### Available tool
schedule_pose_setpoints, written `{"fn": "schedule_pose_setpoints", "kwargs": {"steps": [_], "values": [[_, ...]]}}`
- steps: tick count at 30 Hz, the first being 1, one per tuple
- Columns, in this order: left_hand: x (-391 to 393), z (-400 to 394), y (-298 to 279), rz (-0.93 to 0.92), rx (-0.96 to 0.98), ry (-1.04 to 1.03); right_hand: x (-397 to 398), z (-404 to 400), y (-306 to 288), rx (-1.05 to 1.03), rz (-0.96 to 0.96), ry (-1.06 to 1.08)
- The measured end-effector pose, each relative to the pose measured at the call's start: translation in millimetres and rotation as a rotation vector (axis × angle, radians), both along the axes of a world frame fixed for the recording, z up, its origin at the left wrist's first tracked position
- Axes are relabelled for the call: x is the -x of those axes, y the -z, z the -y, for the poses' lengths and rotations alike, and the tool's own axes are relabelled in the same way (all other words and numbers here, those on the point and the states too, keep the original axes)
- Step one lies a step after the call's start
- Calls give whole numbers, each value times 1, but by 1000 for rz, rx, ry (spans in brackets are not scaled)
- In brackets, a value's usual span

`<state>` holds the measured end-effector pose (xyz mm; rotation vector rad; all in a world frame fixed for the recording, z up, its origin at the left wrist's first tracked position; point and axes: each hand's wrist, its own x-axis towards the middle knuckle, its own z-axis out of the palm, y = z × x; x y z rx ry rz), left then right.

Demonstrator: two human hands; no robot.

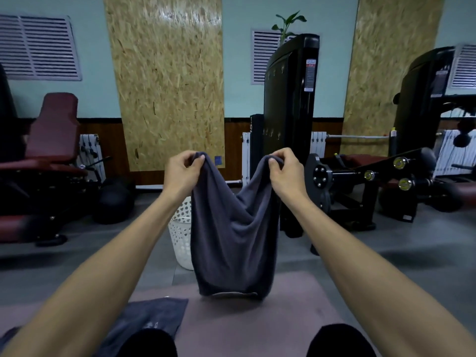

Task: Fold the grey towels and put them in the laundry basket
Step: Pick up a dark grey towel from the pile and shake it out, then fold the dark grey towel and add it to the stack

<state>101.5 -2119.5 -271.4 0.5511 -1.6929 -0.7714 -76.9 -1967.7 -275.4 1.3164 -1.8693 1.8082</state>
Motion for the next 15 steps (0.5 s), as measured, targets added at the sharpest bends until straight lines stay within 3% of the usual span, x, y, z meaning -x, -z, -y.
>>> {"fn": "schedule_pose_setpoints", "kwargs": {"steps": [4,8,15], "values": [[-9,-23,8,47,43,-3,-16,-10,4,-37,-21,29],[-17,-27,44,121,-40,-8,-21,-13,34,-123,18,38],[-13,-14,139,357,-246,30,-9,-3,124,-486,74,73]]}}
